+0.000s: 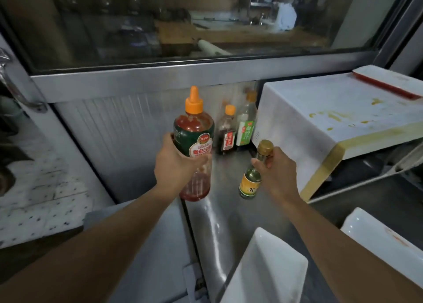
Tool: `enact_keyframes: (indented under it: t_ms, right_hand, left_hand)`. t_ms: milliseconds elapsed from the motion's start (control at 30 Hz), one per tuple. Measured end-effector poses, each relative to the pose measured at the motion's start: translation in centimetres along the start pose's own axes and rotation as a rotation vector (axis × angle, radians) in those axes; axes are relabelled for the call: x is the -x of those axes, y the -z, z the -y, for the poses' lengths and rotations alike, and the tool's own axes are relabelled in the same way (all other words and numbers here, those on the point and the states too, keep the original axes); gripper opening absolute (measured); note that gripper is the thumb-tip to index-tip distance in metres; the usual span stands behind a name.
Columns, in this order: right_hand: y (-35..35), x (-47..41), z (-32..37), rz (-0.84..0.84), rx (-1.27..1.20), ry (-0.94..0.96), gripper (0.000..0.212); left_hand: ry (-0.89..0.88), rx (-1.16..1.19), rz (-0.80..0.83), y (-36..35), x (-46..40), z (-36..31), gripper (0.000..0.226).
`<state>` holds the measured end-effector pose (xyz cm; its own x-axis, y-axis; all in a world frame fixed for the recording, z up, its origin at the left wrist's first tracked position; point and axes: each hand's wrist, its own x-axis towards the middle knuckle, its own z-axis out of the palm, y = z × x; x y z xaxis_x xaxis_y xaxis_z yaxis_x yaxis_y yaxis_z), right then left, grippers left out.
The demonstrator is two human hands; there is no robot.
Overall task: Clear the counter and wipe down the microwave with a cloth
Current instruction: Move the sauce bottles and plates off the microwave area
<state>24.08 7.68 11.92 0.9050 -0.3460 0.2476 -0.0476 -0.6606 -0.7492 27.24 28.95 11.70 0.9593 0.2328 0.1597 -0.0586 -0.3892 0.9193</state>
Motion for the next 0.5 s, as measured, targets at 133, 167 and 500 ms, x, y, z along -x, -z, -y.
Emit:
enact_keyframes:
  t_ms: [133, 167, 500]
  right_hand:
    - [-4.1, -2.2, 1.2, 0.032, -0.019, 0.004, 0.019]
    - [-5.1, -2.8, 1.4, 0.038, -0.009, 0.000, 0.021]
    - [-13.9, -9.8, 1.7, -0.007, 0.078, 0.002, 0.029]
  left_hand:
    - [0.019, -0.013, -0.030, 1.8, -2.7, 2.2, 0.072]
    - [0.025, -0.008, -0.031, 2.0, -3.4, 2.7, 0.073]
    - [0.042, 0.023, -0.060, 2.2, -9.4, 7.0, 0.072]
